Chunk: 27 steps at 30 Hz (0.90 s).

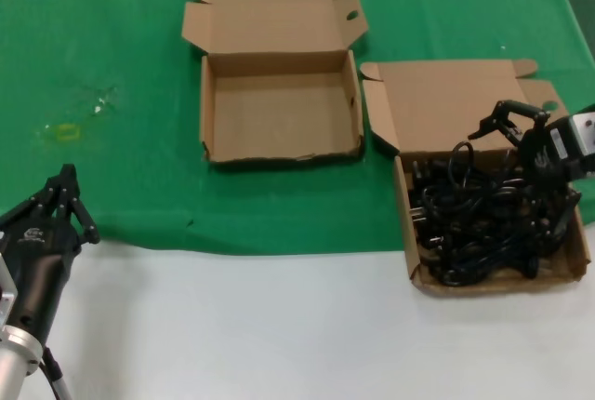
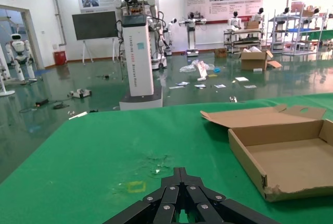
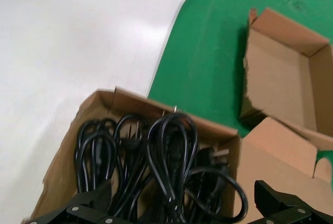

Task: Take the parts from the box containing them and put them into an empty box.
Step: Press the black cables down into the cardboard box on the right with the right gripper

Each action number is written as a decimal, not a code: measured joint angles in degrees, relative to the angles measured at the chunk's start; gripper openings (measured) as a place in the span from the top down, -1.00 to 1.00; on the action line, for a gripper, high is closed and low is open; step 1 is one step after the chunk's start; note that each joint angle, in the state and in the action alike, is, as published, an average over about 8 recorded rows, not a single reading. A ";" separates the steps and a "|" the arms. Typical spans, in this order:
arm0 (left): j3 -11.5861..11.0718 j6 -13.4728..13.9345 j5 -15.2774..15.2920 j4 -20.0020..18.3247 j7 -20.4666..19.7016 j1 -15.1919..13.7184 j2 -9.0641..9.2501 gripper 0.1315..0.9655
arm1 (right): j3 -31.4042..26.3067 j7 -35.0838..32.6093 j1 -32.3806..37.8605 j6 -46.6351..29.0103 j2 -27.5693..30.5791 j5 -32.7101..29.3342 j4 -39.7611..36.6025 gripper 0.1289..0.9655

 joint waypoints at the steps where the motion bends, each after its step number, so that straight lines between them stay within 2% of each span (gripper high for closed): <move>1: 0.00 0.00 0.00 0.00 0.00 0.00 0.00 0.97 | -0.20 -0.91 0.58 -0.01 -0.46 -0.43 -1.28 -1.00; 9: 0.00 0.00 0.01 0.00 0.00 0.00 0.00 0.97 | -0.58 -7.04 4.63 1.11 -4.08 -2.46 -11.63 -1.00; 18: 0.00 0.00 0.02 0.00 0.02 0.00 0.00 0.97 | -0.46 -12.41 8.56 2.42 -7.71 -3.82 -22.54 -0.87; 27: 0.00 0.00 0.01 0.00 0.02 0.00 0.00 0.97 | -0.15 -15.24 11.47 3.00 -9.77 -4.90 -28.88 -0.58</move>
